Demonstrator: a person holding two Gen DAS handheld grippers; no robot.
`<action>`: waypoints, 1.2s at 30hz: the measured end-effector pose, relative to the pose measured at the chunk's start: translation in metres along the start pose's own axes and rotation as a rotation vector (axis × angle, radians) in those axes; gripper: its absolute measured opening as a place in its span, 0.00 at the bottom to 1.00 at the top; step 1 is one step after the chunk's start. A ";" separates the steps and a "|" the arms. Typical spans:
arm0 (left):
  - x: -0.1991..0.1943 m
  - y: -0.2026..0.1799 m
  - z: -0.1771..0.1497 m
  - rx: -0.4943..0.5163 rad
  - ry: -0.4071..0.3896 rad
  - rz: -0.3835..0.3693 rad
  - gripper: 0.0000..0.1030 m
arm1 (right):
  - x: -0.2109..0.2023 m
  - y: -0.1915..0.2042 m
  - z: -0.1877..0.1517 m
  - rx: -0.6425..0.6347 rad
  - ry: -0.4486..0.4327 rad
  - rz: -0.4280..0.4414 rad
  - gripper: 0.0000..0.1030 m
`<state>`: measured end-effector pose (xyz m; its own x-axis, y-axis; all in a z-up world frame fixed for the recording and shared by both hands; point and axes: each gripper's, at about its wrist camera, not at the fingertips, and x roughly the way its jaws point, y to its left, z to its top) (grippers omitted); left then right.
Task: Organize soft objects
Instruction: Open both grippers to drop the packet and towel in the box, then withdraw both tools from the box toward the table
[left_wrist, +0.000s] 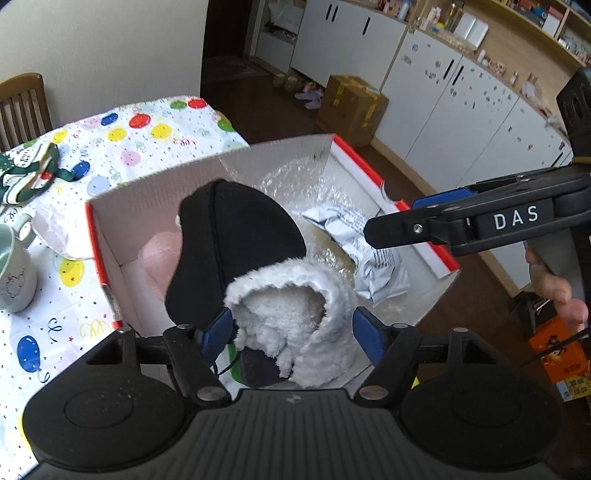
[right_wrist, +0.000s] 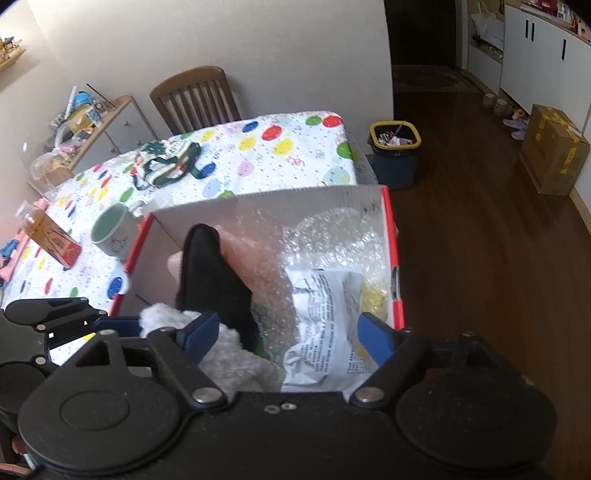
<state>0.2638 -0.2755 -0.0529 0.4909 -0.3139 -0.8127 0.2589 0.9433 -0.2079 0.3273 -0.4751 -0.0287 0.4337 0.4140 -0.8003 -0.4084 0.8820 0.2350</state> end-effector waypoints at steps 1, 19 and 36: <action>-0.004 0.000 0.000 -0.004 -0.008 0.004 0.70 | -0.003 0.002 0.001 -0.006 -0.006 0.002 0.83; -0.102 0.059 0.026 -0.043 -0.242 0.114 0.81 | -0.018 0.070 0.056 -0.141 -0.088 0.099 0.98; -0.111 0.219 0.095 -0.163 -0.317 0.186 1.00 | 0.075 0.147 0.121 -0.185 0.005 0.115 0.98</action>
<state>0.3450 -0.0438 0.0438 0.7560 -0.1297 -0.6415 0.0184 0.9840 -0.1772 0.3970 -0.2869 0.0126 0.3721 0.5081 -0.7768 -0.5956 0.7726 0.2200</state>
